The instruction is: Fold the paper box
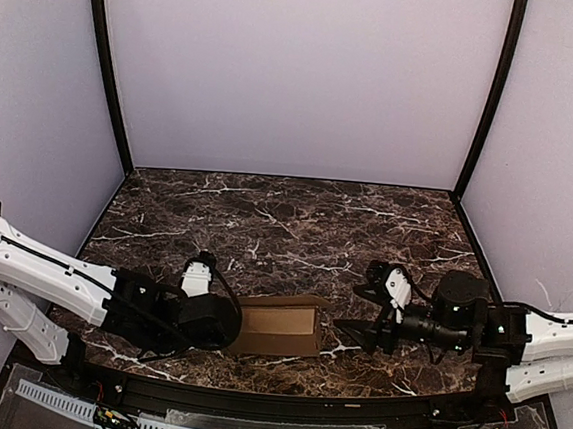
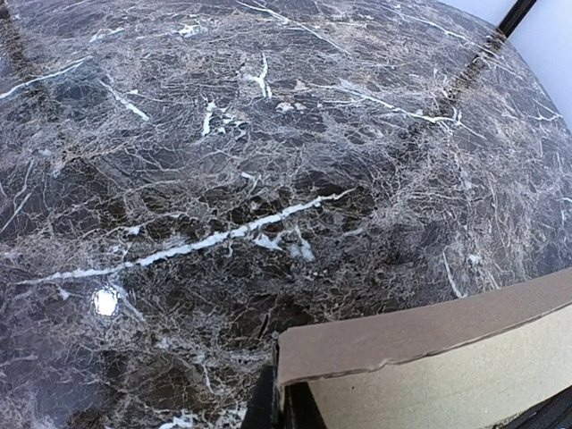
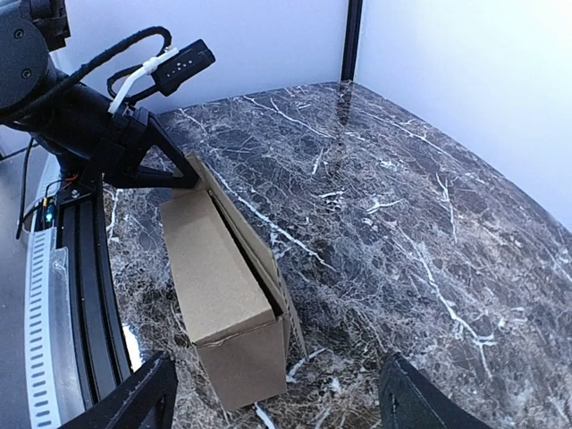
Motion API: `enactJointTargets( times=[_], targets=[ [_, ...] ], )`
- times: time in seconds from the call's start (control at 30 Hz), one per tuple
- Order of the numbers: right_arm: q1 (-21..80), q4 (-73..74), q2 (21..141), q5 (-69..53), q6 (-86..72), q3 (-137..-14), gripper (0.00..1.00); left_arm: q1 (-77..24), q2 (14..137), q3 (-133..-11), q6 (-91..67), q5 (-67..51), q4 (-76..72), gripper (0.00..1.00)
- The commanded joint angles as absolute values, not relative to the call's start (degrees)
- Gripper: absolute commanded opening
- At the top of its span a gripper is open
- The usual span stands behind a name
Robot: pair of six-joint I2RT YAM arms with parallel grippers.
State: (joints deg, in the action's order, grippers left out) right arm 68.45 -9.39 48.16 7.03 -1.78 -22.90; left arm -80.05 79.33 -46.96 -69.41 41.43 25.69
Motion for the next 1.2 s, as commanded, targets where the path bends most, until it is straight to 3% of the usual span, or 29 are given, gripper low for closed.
enactJointTargets(
  times=[0.0,0.27,0.83,1.03,1.17],
  targets=[
    [68.1,-1.53,49.82,7.44,1.68,-28.02,0.73,-80.49,82.26,-47.97,-68.27,38.17,31.52,0.01],
    [68.04,5.74,60.08,6.85,7.33,-36.4,0.48,-80.51,82.73,-49.01,-68.38,37.97,32.4,0.01],
    [68.02,8.07,64.24,6.13,7.74,-39.81,0.16,-80.51,82.79,-49.11,-68.12,37.98,32.7,0.01],
    [68.03,8.3,65.65,7.09,7.81,-41.27,0.01,-80.51,82.86,-49.22,-67.94,38.06,32.74,0.01],
    [68.02,8.57,67.03,7.11,7.15,-42.6,0.0,-80.51,83.01,-49.49,-67.81,38.05,32.76,0.01]
  ],
)
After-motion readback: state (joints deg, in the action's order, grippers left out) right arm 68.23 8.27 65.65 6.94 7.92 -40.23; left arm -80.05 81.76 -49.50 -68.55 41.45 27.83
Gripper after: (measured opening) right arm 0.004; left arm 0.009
